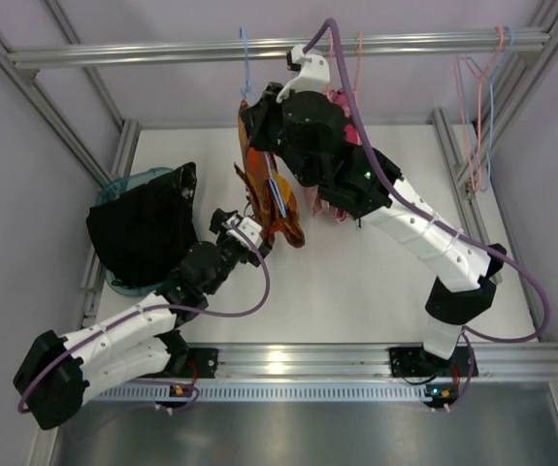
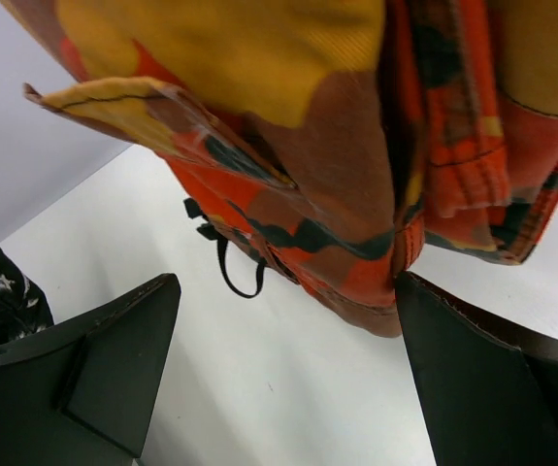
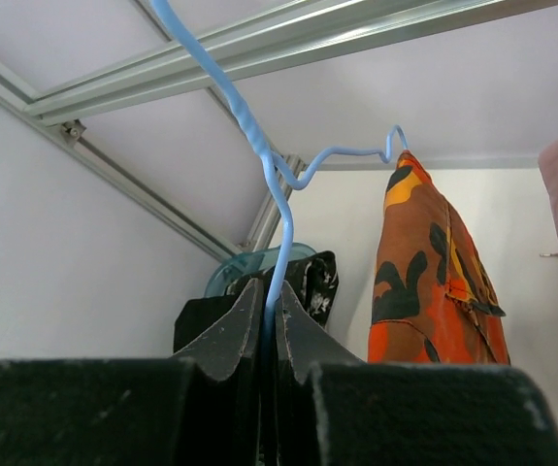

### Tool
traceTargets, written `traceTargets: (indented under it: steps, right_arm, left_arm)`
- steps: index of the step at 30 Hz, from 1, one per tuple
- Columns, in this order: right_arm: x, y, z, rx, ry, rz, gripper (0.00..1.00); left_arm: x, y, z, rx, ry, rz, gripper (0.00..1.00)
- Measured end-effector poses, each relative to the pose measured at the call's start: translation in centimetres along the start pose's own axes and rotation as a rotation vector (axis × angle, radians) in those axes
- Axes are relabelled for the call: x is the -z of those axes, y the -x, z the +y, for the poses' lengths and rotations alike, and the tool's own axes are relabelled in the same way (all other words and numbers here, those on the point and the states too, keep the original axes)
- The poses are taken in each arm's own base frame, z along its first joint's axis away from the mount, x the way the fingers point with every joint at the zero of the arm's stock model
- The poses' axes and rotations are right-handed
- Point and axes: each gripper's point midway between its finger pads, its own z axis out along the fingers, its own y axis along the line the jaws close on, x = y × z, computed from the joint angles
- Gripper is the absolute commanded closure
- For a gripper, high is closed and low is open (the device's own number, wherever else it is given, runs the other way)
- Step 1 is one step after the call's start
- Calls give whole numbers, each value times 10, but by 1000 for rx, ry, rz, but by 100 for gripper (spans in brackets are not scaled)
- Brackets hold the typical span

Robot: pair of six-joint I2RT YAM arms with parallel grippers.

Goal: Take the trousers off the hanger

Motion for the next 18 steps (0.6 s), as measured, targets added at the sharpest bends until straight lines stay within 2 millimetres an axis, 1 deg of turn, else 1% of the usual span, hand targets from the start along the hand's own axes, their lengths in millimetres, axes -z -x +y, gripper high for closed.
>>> traceTargets:
  steps: [1,5,11,15,18]
  right_arm:
    - [1,-3,3,8,0,1,100]
    - [2,-6,3,26,-29,-18,100]
    - [-5,0,-2,43,-86,-73,100]
    - [-5,-1,-2,57,-103,-86,100]
    - [-4,-1,0,56,-105,-91,100]
  left_arm:
    - [0,2,1,10,7,-7,2]
    - [-1,7,0,53,8,-29,2]
    - [-1,13,-12,96,-33,-49,2]
    - [-2,10,-21,92,-54,-37,2]
    - [-4,7,-21,93,-47,-25,2]
